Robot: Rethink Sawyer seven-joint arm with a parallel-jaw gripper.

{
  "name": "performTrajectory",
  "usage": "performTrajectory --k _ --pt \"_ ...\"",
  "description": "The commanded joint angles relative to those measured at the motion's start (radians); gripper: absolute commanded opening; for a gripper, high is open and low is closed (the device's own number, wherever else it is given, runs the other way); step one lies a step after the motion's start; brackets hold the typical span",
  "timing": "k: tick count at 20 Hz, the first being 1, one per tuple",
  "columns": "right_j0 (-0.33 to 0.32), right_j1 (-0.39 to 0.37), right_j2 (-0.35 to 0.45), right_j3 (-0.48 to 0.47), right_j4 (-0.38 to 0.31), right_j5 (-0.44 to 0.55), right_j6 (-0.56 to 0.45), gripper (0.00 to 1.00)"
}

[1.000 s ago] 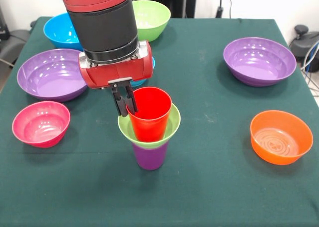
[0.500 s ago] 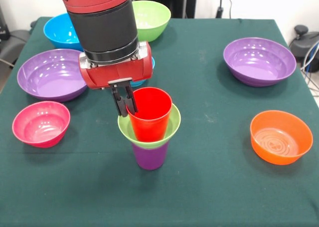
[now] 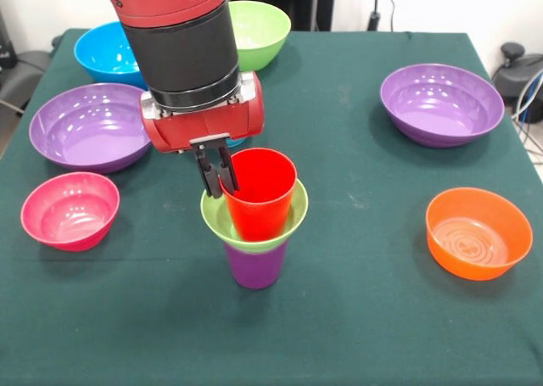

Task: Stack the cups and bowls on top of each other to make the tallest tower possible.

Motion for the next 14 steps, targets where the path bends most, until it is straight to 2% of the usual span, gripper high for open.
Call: performTrajectory --k 1,14 --pt "0.007 0.01 0.013 0.069 -0.068 -0.027 -0.212 0.0" --pt "-0.003 0.02 0.013 0.042 -0.077 -0.017 -0.242 0.0"
